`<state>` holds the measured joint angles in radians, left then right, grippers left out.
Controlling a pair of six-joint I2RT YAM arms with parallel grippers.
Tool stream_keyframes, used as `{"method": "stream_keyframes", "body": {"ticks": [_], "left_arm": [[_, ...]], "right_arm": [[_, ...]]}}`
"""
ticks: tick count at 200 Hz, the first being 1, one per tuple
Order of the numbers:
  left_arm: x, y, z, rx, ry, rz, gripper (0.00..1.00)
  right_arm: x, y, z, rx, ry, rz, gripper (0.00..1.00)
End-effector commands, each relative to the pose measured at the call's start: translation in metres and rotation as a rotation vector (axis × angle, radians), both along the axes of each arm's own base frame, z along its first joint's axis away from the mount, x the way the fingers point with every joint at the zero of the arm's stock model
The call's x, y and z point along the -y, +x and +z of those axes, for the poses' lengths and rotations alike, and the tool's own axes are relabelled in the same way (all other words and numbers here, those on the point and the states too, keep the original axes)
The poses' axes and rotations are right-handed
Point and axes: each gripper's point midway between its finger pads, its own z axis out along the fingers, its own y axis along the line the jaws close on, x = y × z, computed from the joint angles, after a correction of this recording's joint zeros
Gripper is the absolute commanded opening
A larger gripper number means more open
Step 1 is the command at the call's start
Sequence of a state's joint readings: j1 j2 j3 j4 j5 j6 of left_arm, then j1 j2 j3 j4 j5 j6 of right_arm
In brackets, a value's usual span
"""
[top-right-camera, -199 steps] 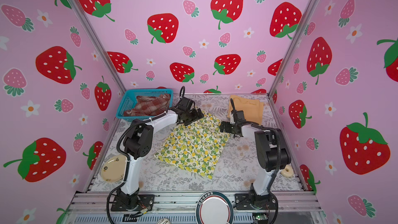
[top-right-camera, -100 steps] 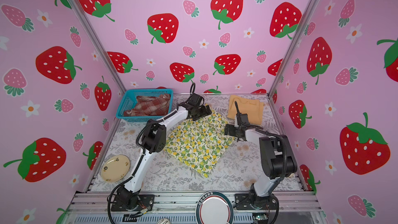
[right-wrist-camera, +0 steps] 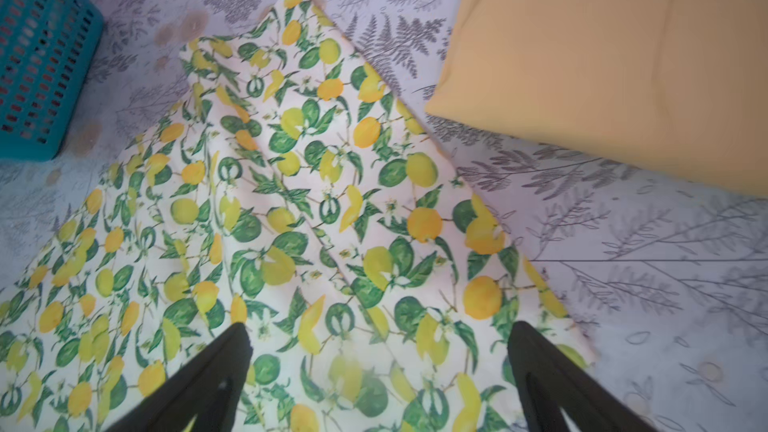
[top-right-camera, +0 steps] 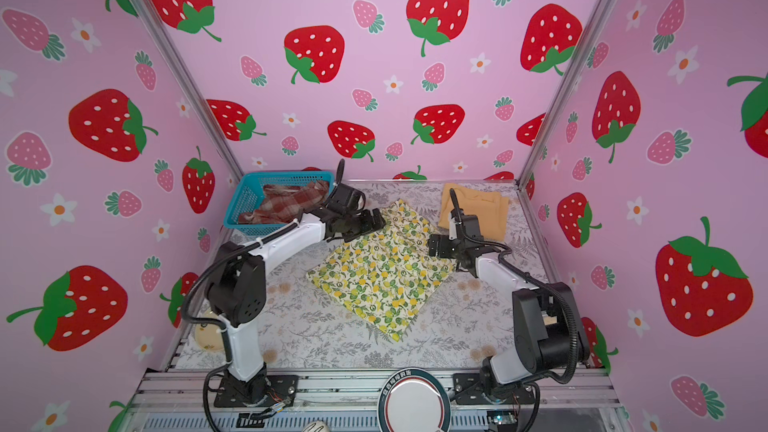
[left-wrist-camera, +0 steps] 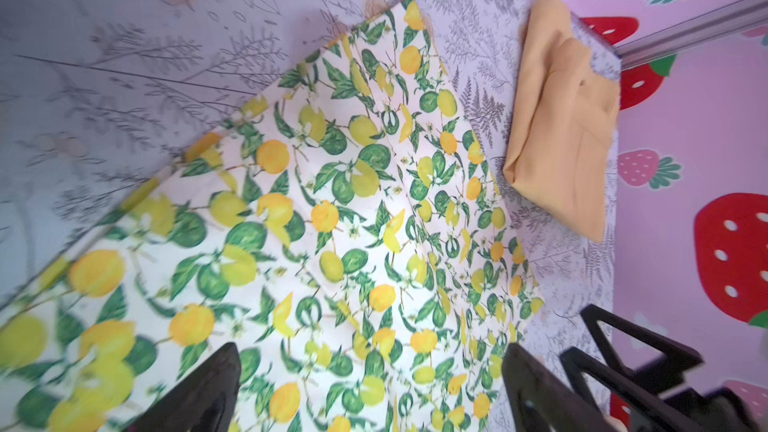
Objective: Fold and stack the skirts
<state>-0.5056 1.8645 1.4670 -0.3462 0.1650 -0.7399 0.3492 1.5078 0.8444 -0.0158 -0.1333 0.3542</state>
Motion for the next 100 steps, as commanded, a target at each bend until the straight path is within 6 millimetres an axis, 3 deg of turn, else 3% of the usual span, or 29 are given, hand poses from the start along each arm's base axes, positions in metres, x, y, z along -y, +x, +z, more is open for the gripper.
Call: {"method": "stream_keyframes", "body": {"ticks": [1,66,100], "left_arm": [[-0.016,-0.014,-0.018,-0.014,-0.005,0.034,0.99],[-0.068,-0.076,-0.073,-0.095,0.085,0.128,0.99],[-0.092,-0.102,-0.089,-0.13,0.131,0.176,0.99]], "right_arm": [[-0.024,0.003,0.004,0.011,0.009,0.069,1.0],[-0.037,0.012,-0.019,-0.039,0.008,0.063,1.0],[-0.039,0.013,-0.022,-0.042,-0.011,0.059,1.0]]}}
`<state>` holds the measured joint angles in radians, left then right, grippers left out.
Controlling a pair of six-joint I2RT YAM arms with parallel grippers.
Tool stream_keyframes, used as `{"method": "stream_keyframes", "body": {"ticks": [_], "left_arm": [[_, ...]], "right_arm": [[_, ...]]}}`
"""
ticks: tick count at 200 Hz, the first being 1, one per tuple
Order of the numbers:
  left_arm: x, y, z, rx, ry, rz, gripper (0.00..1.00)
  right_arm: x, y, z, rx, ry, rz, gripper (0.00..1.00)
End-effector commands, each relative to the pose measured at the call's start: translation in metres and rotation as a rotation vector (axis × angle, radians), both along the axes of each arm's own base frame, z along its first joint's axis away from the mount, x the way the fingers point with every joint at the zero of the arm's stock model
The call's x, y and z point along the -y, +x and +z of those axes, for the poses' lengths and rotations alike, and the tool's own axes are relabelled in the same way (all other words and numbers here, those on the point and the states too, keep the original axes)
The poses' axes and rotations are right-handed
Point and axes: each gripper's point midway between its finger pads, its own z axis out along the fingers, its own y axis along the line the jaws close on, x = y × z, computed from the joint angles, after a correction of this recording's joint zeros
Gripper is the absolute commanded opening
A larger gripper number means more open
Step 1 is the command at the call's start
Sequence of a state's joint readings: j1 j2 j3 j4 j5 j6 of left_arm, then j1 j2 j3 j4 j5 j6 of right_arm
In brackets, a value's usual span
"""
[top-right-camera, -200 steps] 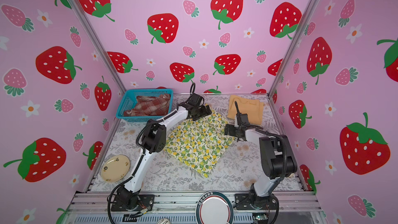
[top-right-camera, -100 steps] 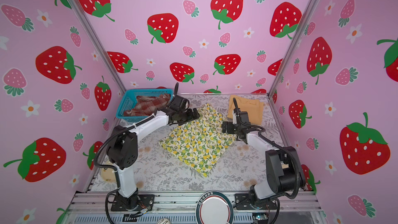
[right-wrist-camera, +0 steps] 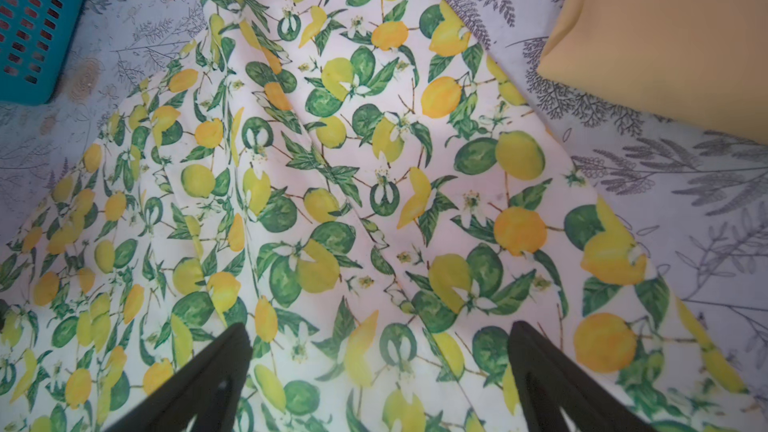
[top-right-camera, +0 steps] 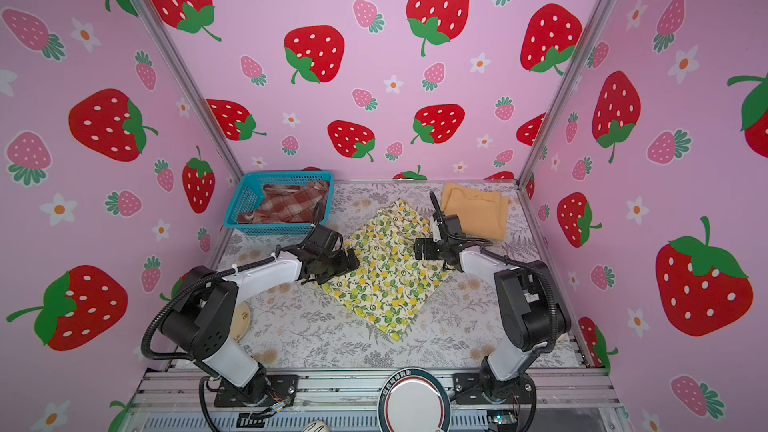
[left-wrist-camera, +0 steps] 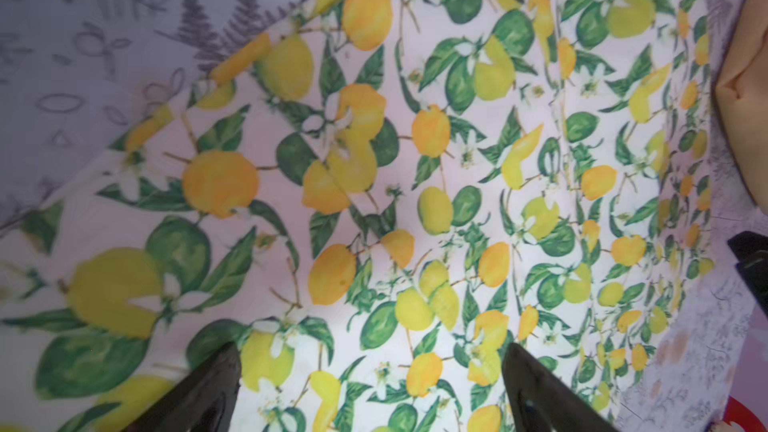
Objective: Fold and stack the skirts
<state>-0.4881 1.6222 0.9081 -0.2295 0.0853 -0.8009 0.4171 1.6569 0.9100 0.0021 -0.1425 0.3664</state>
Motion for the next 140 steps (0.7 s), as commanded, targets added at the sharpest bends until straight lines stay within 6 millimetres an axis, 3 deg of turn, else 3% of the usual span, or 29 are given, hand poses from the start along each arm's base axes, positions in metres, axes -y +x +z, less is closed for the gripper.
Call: {"method": "stream_keyframes", "body": {"ticks": [1,58,105,140], "left_arm": [[-0.014,-0.003,0.005,0.041,0.014,0.061,0.99],[-0.035,-0.037,-0.021,-0.018,0.062,0.08,0.99],[-0.052,-0.065,-0.04,-0.053,0.067,0.119,0.99],[-0.064,-0.079,-0.04,-0.049,0.079,0.145,0.99]], "right_arm": [[-0.005,0.01,0.007,0.026,-0.001,-0.007,1.0],[-0.005,0.016,-0.008,-0.006,-0.013,-0.028,1.0],[-0.001,0.025,0.001,0.022,-0.039,-0.049,1.0],[0.013,0.036,0.003,0.029,-0.046,-0.086,1.0]]}}
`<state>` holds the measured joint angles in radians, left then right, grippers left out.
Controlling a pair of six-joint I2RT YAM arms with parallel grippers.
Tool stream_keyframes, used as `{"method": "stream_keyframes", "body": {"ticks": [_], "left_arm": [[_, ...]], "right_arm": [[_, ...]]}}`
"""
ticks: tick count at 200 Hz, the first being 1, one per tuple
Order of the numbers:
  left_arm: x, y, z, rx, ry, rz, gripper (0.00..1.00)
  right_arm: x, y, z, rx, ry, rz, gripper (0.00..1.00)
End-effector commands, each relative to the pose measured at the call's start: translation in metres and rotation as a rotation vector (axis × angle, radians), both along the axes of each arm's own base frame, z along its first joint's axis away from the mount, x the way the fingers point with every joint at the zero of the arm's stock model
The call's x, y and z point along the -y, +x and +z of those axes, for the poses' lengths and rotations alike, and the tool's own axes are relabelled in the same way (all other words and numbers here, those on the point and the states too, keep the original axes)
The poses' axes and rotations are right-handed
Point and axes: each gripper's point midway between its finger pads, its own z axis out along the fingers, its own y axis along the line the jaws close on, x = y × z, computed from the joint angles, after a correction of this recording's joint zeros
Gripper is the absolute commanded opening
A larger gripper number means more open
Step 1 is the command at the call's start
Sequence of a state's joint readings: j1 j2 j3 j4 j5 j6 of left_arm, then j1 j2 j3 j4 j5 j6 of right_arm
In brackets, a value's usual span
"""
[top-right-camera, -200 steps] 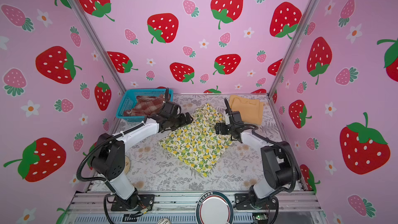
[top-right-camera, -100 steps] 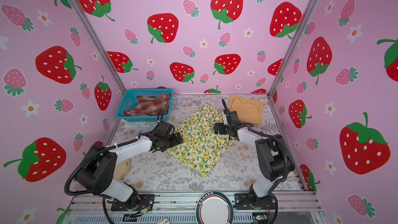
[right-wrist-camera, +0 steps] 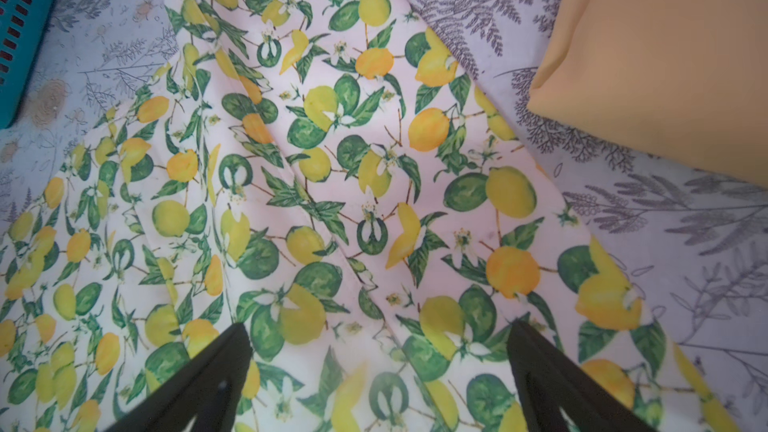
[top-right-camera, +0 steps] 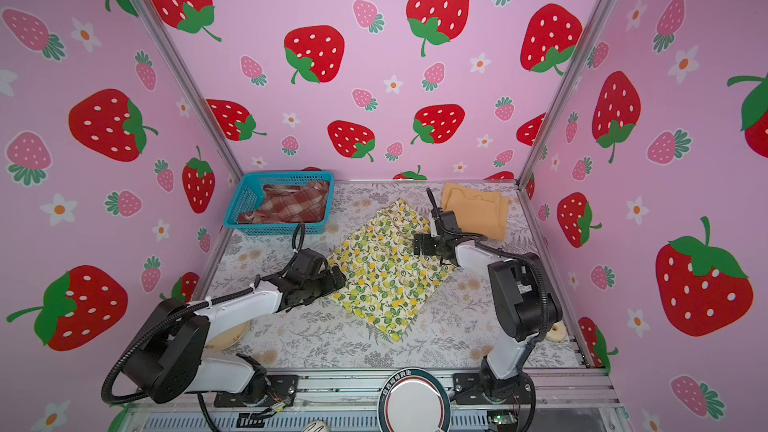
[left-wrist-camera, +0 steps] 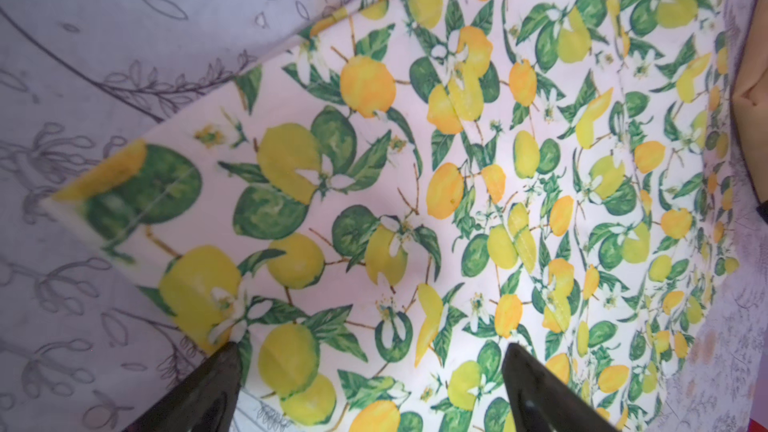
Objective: Fold and stack the skirts
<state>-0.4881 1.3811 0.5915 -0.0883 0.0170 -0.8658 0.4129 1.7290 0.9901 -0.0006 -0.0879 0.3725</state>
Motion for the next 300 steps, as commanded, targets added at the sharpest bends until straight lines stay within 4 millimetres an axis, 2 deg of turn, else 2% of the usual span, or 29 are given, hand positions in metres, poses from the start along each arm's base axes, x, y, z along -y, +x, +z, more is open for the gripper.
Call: {"method": "stream_keyframes", "body": {"ticks": [1,30,48,87,97,111,128,151,171,182,212,244,277,300], "left_arm": [[-0.027,-0.033,-0.027,-0.118,0.081,0.058,0.99],[-0.029,-0.035,-0.017,-0.094,0.063,0.062,0.99],[-0.022,-0.026,0.003,-0.045,0.027,0.05,0.99],[0.002,0.014,0.074,0.121,-0.052,0.012,0.99],[0.009,0.025,0.086,0.142,-0.064,-0.003,0.99],[0.02,0.037,0.091,0.143,-0.073,-0.026,0.99],[0.033,0.05,0.085,0.131,-0.104,-0.04,0.99],[0.049,0.062,0.064,0.103,-0.153,-0.047,0.99],[0.054,0.066,0.041,0.061,-0.152,-0.042,0.99],[0.057,0.061,0.029,0.024,-0.16,-0.052,0.99],[0.043,0.041,0.004,-0.062,-0.111,-0.029,0.99],[0.012,0.013,-0.015,-0.106,-0.019,0.035,0.99],[-0.009,-0.015,-0.031,-0.148,0.02,0.062,0.99],[-0.015,-0.025,-0.036,-0.164,0.017,0.071,0.99]], "right_arm": [[0.012,0.012,0.003,0.01,-0.015,-0.041,1.0],[0.015,0.018,-0.002,0.001,-0.027,-0.046,1.0],[0.007,0.021,0.0,-0.005,0.006,-0.027,1.0],[-0.032,0.032,0.015,-0.007,0.13,0.065,1.0],[-0.039,0.038,0.017,-0.011,0.147,0.078,1.0],[-0.048,0.046,0.014,-0.023,0.164,0.091,1.0],[-0.057,0.054,0.008,-0.045,0.184,0.108,1.0],[-0.066,0.06,-0.006,-0.078,0.206,0.119,1.0],[-0.067,0.065,-0.018,-0.095,0.198,0.112,1.0],[-0.066,0.066,-0.025,-0.105,0.192,0.107,1.0],[-0.057,0.068,-0.044,-0.126,0.135,0.065,1.0],[-0.043,0.068,-0.059,-0.144,0.065,0.011,1.0],[-0.032,0.07,-0.067,-0.143,0.019,-0.031,1.0],[-0.029,0.072,-0.066,-0.135,0.009,-0.04,1.0]]}}
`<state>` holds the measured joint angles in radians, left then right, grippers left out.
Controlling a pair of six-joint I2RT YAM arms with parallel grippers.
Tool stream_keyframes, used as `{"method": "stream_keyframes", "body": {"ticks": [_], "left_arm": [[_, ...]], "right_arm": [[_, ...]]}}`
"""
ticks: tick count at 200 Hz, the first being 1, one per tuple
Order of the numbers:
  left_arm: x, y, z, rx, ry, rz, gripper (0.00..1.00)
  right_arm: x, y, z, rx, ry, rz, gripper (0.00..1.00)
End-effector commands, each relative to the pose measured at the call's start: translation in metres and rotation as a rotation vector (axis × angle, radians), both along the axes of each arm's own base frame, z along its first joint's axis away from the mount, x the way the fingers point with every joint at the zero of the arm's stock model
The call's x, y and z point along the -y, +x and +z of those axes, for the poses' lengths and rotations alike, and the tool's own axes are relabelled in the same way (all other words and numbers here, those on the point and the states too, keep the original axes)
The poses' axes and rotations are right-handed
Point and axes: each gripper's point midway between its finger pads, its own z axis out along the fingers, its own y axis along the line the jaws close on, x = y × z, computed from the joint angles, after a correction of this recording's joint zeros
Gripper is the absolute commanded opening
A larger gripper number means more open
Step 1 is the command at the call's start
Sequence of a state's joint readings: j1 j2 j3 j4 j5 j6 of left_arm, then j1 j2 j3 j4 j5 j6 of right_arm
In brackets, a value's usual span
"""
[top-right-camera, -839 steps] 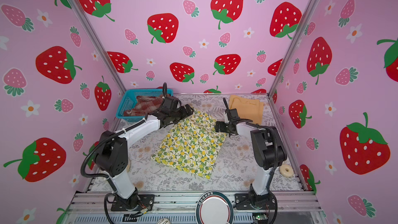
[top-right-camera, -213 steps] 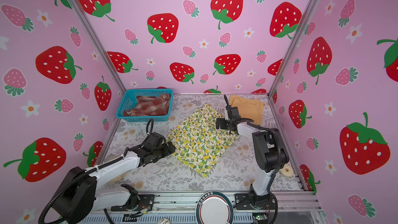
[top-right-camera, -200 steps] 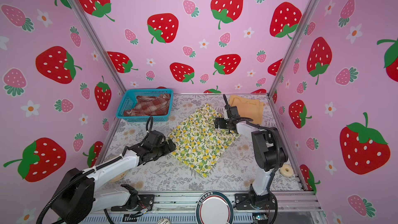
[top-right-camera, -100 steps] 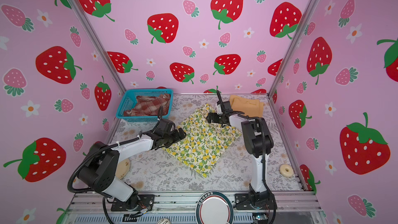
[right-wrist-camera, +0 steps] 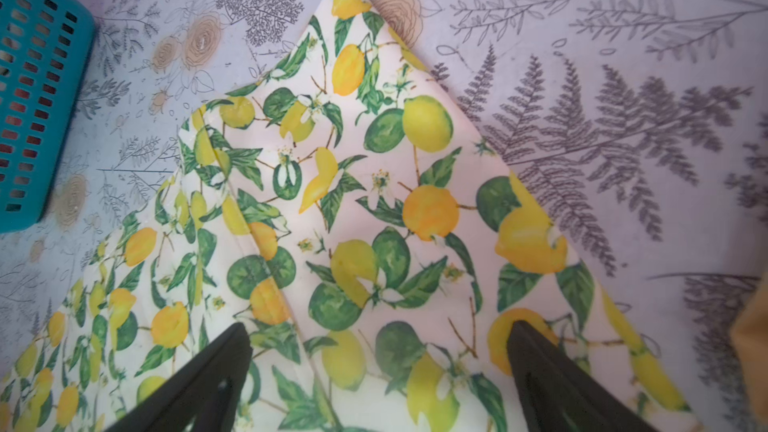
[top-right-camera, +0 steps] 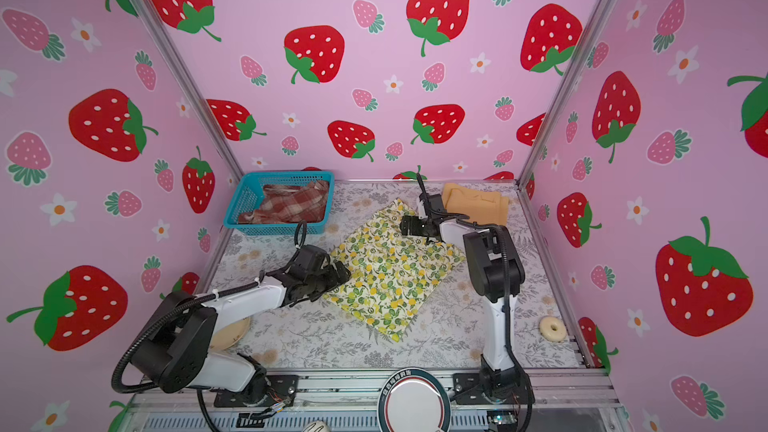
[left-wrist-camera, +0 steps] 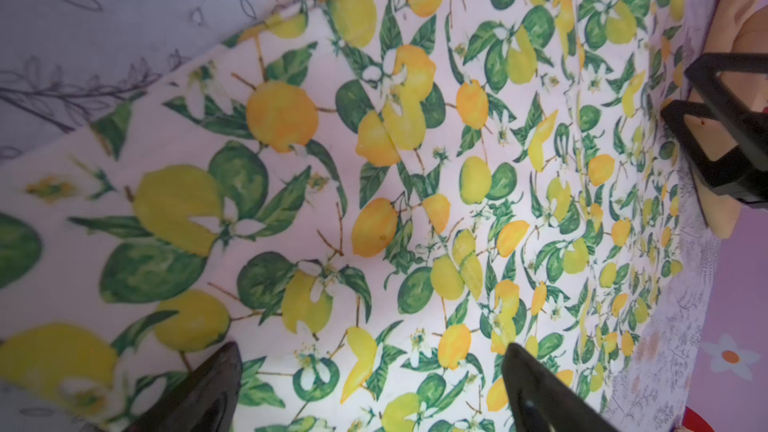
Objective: Fold and stack the skirts
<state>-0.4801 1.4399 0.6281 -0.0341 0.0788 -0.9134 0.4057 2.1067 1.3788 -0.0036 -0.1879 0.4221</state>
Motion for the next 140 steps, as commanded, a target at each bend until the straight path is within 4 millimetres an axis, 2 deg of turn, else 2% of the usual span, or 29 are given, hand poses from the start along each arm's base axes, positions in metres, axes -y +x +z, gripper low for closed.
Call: {"method": "stream_keyframes", "body": {"ticks": [1,22,38,65,84,96,114,140], "left_arm": [[-0.031,-0.039,-0.039,-0.158,0.098,0.053,0.99],[-0.033,-0.044,-0.036,-0.156,0.088,0.053,0.99],[-0.032,-0.044,-0.023,-0.13,0.065,0.057,0.99],[-0.023,-0.028,0.026,-0.007,-0.003,0.053,0.99],[-0.013,-0.008,0.065,0.075,-0.025,0.029,0.99],[-0.005,0.004,0.082,0.102,-0.032,0.009,0.99],[0.004,0.018,0.089,0.116,-0.032,-0.015,0.99],[0.014,0.031,0.078,0.115,-0.052,-0.024,0.99]], "right_arm": [[0.021,-0.01,-0.038,-0.097,-0.092,-0.058,1.0],[0.022,-0.008,-0.036,-0.086,-0.104,-0.06,1.0],[0.026,-0.005,-0.034,-0.077,-0.125,-0.064,1.0],[0.023,-0.005,-0.022,-0.058,-0.114,-0.044,1.0],[0.011,-0.007,-0.002,-0.021,-0.042,0.002,1.0],[0.009,-0.009,0.009,-0.011,-0.036,0.007,1.0],[0.013,-0.018,0.019,-0.003,-0.043,0.002,1.0],[0.025,-0.036,0.028,0.015,-0.065,-0.005,1.0]]}}
